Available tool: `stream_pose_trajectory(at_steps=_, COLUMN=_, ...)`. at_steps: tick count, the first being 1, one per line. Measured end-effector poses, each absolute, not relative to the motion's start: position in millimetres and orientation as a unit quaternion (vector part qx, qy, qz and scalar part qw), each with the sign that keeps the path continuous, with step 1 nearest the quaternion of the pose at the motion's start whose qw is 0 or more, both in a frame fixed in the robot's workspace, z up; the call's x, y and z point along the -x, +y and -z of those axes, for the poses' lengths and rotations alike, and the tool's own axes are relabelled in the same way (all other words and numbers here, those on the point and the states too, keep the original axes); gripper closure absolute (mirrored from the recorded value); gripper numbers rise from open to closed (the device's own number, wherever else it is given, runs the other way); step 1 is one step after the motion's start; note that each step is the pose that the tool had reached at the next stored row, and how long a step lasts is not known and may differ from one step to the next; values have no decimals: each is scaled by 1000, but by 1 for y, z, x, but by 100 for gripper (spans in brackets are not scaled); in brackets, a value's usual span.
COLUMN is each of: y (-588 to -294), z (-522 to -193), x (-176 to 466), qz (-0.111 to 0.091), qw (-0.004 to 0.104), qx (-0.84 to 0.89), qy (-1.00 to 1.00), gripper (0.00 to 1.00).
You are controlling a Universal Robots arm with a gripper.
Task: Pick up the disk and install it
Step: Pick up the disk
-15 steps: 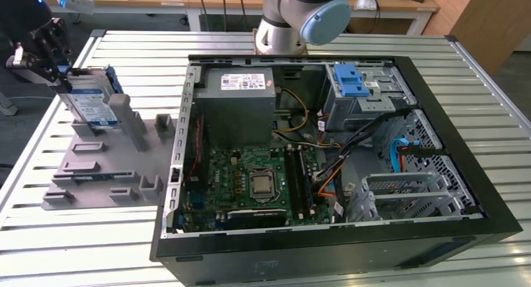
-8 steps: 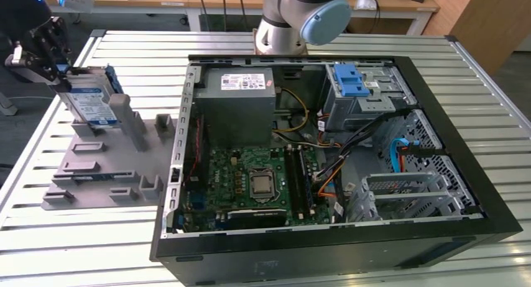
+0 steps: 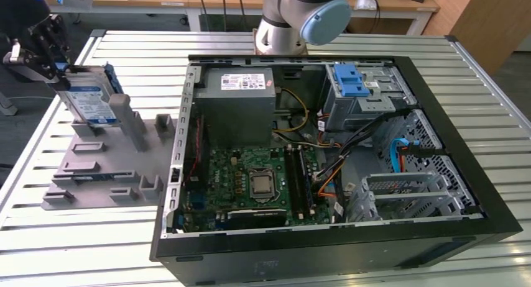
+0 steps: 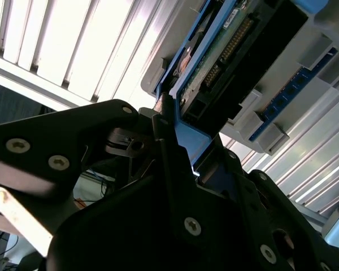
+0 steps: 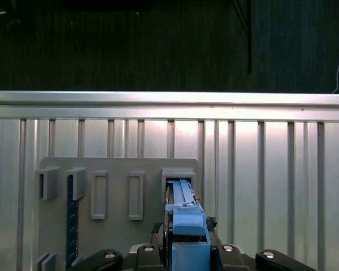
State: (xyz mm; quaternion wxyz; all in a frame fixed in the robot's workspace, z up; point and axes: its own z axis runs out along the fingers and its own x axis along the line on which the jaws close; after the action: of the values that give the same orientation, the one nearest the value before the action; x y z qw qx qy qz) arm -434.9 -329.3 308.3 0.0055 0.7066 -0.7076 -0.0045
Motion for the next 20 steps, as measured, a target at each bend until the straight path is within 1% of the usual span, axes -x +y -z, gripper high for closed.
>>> stream_pose_trajectory(at_steps=20, y=-329, z=-317, x=435, qz=4, qw=5, qx=-707, qy=-708, gripper=64)
